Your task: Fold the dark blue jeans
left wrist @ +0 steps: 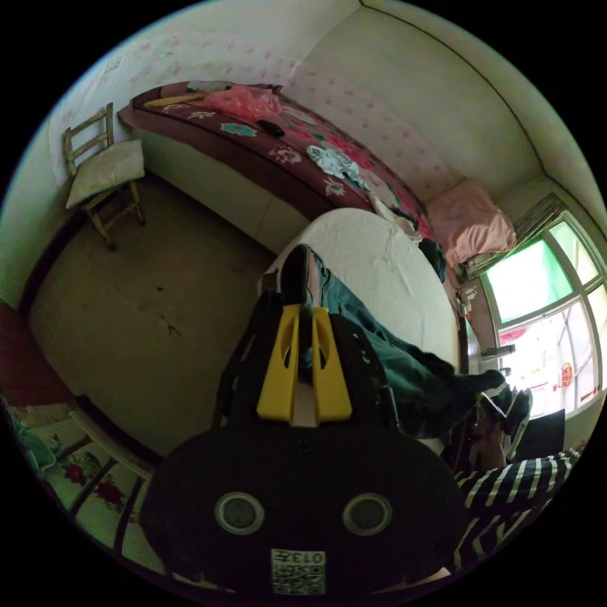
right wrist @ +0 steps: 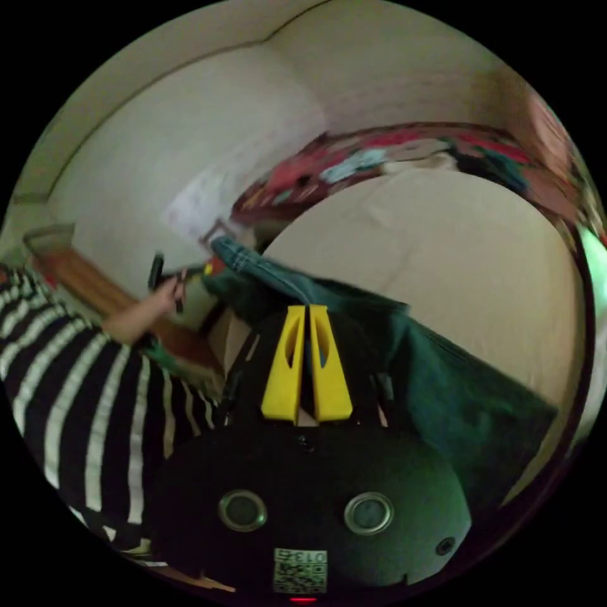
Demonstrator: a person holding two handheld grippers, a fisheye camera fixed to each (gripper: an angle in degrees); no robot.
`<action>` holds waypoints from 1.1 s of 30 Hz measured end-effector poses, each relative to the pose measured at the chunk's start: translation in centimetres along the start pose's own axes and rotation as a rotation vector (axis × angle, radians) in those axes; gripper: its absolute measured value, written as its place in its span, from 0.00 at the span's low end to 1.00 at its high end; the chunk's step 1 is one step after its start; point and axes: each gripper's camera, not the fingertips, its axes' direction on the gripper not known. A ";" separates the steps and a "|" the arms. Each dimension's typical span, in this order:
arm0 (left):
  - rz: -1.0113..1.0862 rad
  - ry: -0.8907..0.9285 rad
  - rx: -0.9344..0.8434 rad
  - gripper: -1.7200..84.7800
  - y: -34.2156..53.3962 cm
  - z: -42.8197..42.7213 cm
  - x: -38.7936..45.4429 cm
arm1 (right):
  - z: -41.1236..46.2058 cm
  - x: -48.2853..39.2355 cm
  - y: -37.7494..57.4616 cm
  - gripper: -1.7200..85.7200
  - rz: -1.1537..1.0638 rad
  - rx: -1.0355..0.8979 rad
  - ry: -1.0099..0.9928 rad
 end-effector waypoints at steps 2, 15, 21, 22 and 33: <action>0.009 -0.027 0.004 0.04 0.1 -0.4 0.5 | -4.1 4.0 1.7 0.03 0.223 0.144 0.028; -0.089 -0.001 -0.047 0.04 0.4 -0.2 4.4 | -7.2 12.8 11.3 0.03 0.815 0.013 0.455; -0.040 -0.143 0.055 0.04 -0.3 -3.6 8.1 | -7.1 11.9 8.1 0.04 0.668 -0.014 0.522; 0.018 -0.171 0.104 0.05 -0.7 -4.4 9.6 | -7.1 11.8 7.7 0.04 0.660 -0.014 0.525; 1.031 -0.232 -0.440 0.15 -6.4 10.0 31.2 | -6.4 9.5 -3.2 0.13 0.280 -0.267 0.766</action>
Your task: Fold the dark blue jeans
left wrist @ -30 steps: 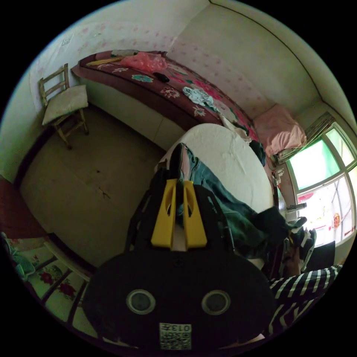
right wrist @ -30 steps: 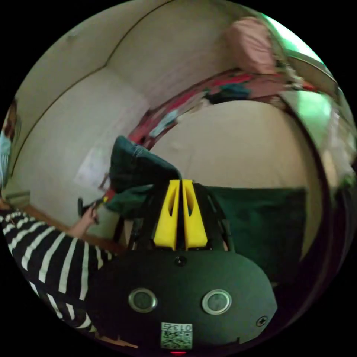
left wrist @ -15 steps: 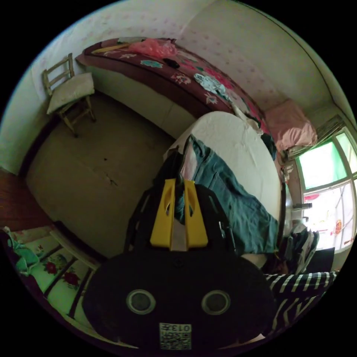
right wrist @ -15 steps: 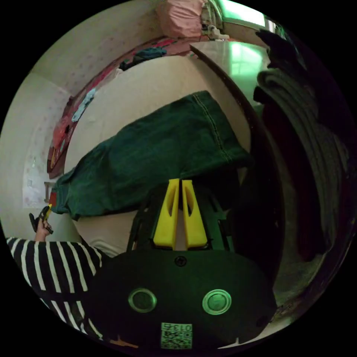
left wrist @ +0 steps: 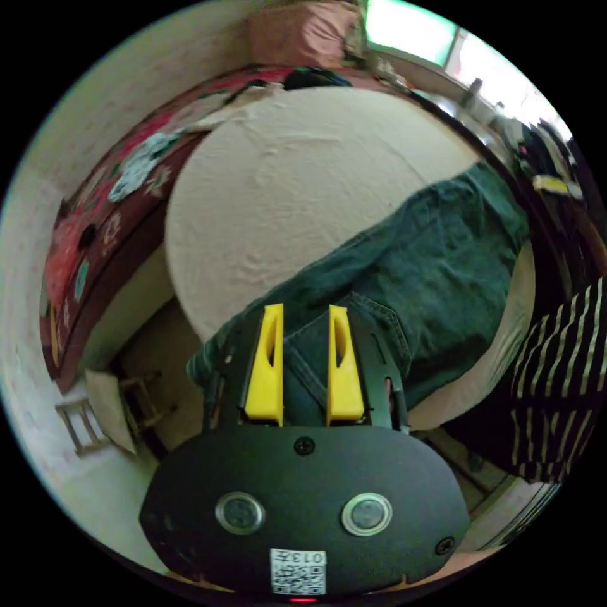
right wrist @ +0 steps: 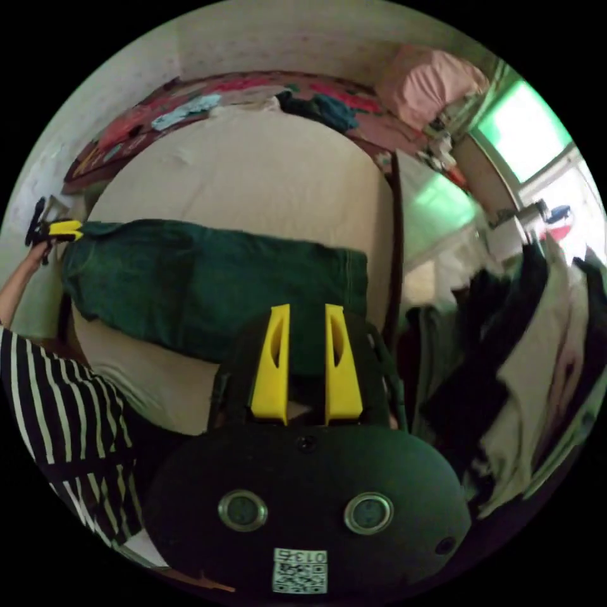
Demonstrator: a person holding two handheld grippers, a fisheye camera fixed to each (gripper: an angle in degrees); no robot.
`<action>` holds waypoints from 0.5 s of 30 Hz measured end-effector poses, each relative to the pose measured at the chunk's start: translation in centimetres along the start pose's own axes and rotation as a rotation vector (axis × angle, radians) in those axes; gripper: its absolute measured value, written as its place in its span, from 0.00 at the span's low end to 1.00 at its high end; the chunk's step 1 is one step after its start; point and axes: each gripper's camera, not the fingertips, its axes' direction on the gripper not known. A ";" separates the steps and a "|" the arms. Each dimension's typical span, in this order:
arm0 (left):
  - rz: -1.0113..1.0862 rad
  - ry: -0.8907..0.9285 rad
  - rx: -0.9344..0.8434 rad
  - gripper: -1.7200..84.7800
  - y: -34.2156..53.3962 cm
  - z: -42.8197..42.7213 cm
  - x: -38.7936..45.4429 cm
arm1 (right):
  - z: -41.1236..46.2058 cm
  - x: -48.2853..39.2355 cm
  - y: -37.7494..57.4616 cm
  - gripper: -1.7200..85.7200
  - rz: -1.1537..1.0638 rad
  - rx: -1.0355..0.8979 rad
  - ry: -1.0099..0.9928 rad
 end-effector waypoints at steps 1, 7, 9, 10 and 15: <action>0.071 0.002 -0.042 0.15 -2.1 0.6 0.7 | 0.1 -0.3 -0.9 0.13 -0.030 0.020 -0.004; 0.238 0.012 -0.245 0.13 -8.4 2.5 2.5 | 5.7 -5.0 -10.3 0.14 -0.420 -0.041 -0.054; 0.258 0.027 -0.264 0.08 -9.6 2.3 2.9 | 7.7 -6.7 -13.0 0.14 -0.554 -0.105 -0.002; 0.273 0.035 -0.277 0.06 -10.4 2.0 3.1 | 8.0 -7.0 -13.6 0.14 -0.578 -0.117 0.001; 0.280 -0.004 -0.234 0.03 -12.0 -1.0 3.9 | 10.2 -9.2 -16.6 0.04 -0.675 -0.291 -0.031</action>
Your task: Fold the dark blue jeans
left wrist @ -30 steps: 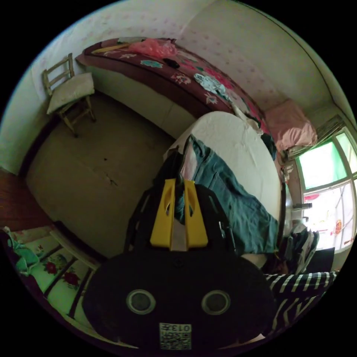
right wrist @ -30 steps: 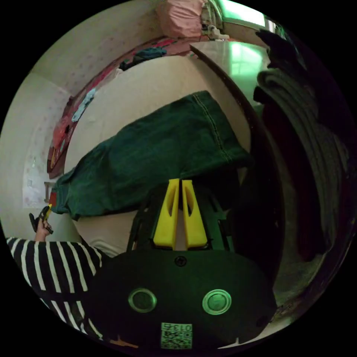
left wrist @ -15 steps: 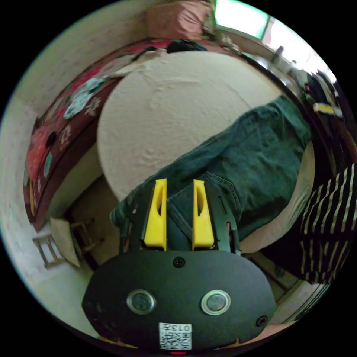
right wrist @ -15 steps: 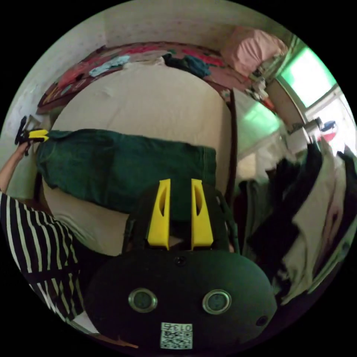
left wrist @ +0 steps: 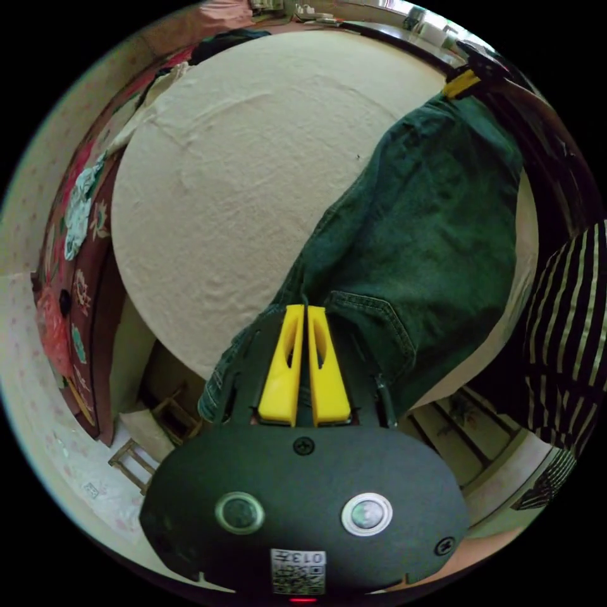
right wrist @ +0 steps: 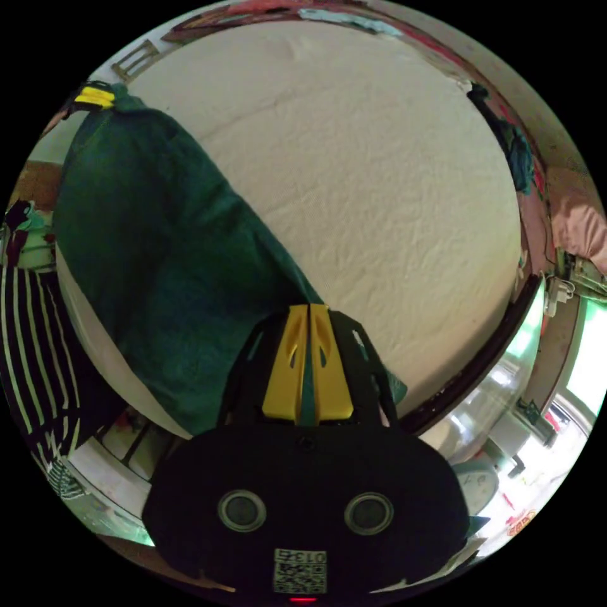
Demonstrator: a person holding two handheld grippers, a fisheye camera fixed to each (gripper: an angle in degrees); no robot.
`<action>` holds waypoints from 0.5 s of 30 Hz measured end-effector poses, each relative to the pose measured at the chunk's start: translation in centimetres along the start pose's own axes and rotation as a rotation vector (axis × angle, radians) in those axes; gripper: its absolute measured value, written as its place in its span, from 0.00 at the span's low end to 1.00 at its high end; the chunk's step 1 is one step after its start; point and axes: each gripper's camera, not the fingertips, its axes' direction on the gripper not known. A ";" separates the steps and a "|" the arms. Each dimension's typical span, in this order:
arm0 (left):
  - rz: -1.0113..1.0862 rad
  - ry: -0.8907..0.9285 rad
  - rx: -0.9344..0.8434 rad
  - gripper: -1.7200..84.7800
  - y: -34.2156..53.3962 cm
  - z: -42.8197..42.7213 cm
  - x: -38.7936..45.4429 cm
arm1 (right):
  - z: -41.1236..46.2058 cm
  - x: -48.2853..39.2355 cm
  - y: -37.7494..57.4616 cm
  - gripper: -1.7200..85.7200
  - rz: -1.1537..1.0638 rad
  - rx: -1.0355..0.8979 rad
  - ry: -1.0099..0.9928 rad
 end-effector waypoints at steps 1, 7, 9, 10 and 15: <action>-0.006 -0.013 0.031 0.02 0.2 -1.2 0.2 | -0.1 0.1 -0.2 0.04 0.007 -0.018 0.002; 0.015 0.018 0.221 0.02 3.5 -8.8 3.4 | -5.9 -2.8 3.3 0.02 0.014 0.089 0.043; 0.039 0.093 0.221 0.02 4.5 -9.6 4.9 | -7.7 -5.1 6.5 0.02 0.050 0.120 0.004; 0.051 0.177 0.194 0.02 5.0 -9.4 5.7 | -7.9 -5.9 7.3 0.02 0.056 0.115 -0.019; 0.003 0.441 0.012 0.02 5.1 -4.8 8.1 | -3.3 -12.6 10.4 0.03 0.084 -0.098 -0.263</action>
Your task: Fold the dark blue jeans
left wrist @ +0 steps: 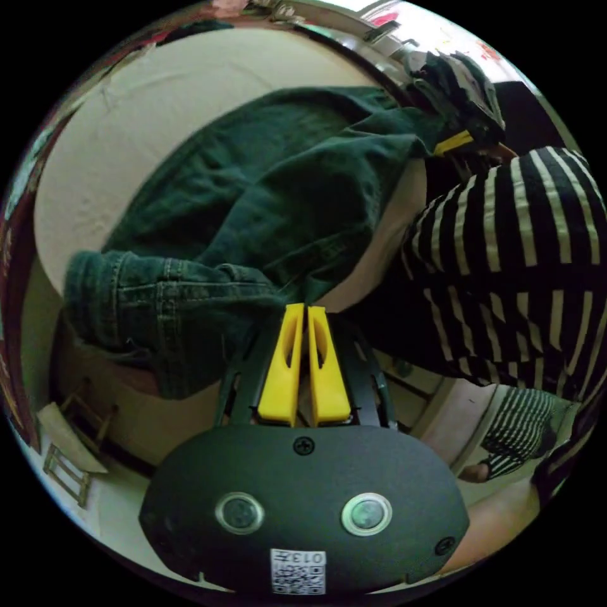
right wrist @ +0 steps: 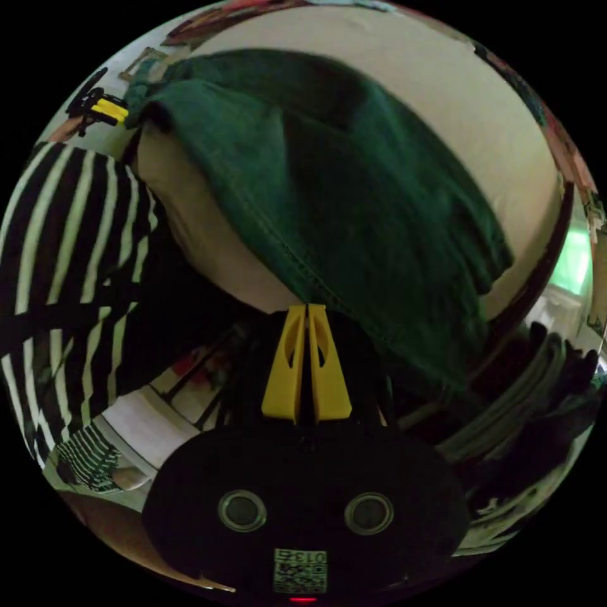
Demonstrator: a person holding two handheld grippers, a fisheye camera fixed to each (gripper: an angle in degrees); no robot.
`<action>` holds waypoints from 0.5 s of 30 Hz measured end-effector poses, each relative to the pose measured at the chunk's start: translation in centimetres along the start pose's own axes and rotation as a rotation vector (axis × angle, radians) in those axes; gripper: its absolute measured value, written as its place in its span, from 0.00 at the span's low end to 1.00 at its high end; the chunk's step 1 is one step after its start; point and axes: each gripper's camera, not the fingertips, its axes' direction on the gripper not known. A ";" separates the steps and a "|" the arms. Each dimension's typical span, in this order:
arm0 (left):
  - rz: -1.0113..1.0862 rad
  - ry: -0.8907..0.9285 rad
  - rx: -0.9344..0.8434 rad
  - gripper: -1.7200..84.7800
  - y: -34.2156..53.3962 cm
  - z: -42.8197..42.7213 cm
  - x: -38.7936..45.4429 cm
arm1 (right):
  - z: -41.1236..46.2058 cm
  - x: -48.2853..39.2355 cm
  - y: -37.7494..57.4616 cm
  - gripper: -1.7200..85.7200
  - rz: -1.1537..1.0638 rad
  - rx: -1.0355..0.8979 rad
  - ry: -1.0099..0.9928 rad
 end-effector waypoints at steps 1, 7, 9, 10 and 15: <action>-0.013 0.036 -0.010 0.02 0.0 0.5 0.0 | 0.7 -0.3 0.0 0.04 0.011 -0.018 -0.007; -0.048 0.072 0.613 0.04 2.7 -10.6 -1.0 | -5.9 2.7 0.4 0.11 0.203 0.413 -0.072; -0.163 -0.165 0.630 0.07 2.7 -12.3 -2.3 | -7.3 4.7 -1.4 0.15 0.244 0.519 0.020; -0.219 -0.355 0.499 0.11 1.5 -11.8 -3.2 | -7.3 5.0 -2.2 0.15 0.242 0.516 0.045; -0.220 -0.410 0.254 0.15 -3.4 -8.6 -6.4 | -5.7 5.0 -10.4 0.18 0.106 0.396 -0.038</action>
